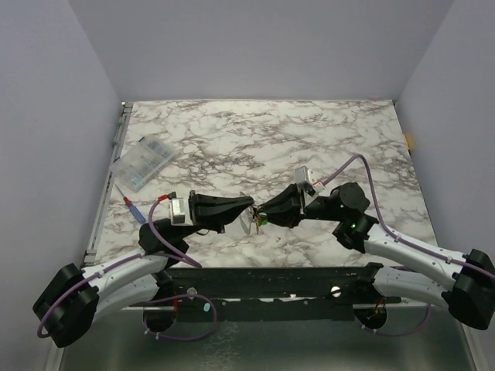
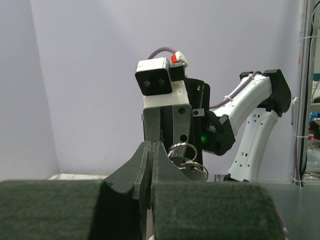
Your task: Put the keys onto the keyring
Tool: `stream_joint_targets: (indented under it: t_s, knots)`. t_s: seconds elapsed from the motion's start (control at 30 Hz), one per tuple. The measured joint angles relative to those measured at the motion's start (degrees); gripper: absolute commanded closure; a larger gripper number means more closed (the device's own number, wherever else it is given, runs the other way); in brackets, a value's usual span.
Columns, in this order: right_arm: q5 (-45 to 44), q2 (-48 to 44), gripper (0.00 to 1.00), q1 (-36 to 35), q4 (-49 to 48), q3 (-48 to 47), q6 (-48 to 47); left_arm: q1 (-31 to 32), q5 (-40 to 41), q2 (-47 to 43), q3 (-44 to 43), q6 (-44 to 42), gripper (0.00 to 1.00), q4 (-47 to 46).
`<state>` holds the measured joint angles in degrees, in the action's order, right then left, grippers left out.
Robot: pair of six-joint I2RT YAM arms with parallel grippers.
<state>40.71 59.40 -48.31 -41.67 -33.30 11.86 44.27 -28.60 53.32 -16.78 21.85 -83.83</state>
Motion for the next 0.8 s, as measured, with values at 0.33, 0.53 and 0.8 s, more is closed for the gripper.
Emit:
stream_joint_targets:
  t_s: [0.33,0.53,0.8]
  knots:
    - [-11.63,-0.13,0.99,-0.31,33.0,-15.5,-12.04,-0.13,3.93,-6.21,5.73,-2.64,0.21,1.4]
    - [-23.67,4.68,0.99,-0.09,50.29,-23.5,-18.01,0.0,5.84,-11.47,8.63,-2.95,0.01,2.54]
    - [-39.01,10.99,0.99,-2.64,66.99,-33.07,-23.98,0.02,11.1,-26.6,3.8,-11.72,0.2,25.33]
